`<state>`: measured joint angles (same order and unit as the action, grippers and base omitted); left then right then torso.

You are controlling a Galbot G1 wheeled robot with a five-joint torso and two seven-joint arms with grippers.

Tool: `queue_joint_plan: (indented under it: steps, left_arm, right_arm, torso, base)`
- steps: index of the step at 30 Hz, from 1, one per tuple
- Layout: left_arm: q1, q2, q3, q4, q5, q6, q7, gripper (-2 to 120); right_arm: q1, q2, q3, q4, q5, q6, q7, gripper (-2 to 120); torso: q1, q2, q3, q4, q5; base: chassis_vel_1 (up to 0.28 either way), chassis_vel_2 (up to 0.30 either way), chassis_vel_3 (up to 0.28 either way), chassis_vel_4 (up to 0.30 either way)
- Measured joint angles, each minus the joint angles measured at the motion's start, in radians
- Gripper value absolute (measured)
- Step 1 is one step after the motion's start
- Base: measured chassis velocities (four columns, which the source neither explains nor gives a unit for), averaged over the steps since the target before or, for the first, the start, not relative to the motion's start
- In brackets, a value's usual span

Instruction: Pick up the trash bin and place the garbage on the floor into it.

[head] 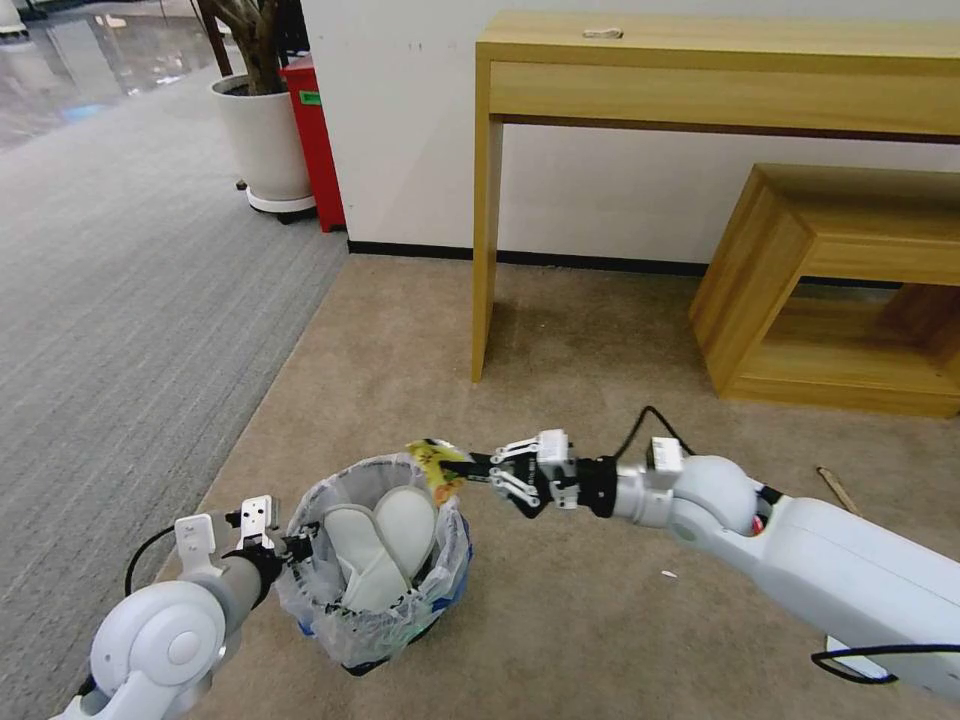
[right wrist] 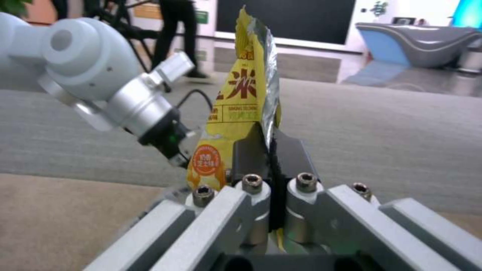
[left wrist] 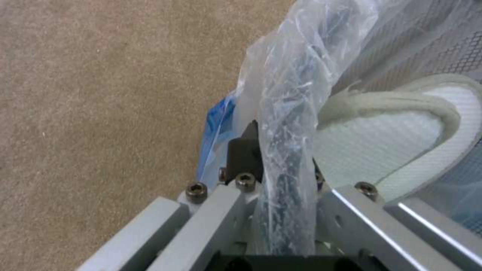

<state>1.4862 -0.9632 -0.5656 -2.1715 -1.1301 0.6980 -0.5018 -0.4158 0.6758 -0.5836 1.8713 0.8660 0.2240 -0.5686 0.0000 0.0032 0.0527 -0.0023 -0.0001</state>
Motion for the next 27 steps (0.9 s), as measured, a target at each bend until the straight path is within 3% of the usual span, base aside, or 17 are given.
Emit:
queue_joint_plan:
  steps: [8, 18, 27]
  left_arm:
    - [0.0, 0.0, -0.001, -0.004, 0.0, 0.0, 0.0, 1]
    - [0.0, -0.004, -0.006, -0.011, 0.0, 0.0, 0.0, 1]
    - [0.002, 0.017, -0.023, -0.037, -0.03, 0.004, -0.01, 1]
  right_arm:
    - [0.176, 0.06, -0.154, -0.011, 0.041, -0.032, 0.027, 0]
    - [0.228, 0.097, -0.23, -0.009, 0.031, -0.077, 0.106, 0]
    - [0.238, 0.11, -0.265, -0.029, 0.018, -0.078, 0.109, 0]
  torso:
    - [0.0, 0.0, 0.0, 0.0001, -0.0001]
    - [0.0, 0.0, 0.0, 0.0001, 0.0]
    - [0.0, 0.0, 0.0, 0.0, 0.0001]
  base:
    - [0.0, 0.0, 0.0, 0.0]
    - [0.0, 0.0, 0.0, 0.0]
    - [0.0, 0.0, 0.0, 0.0]
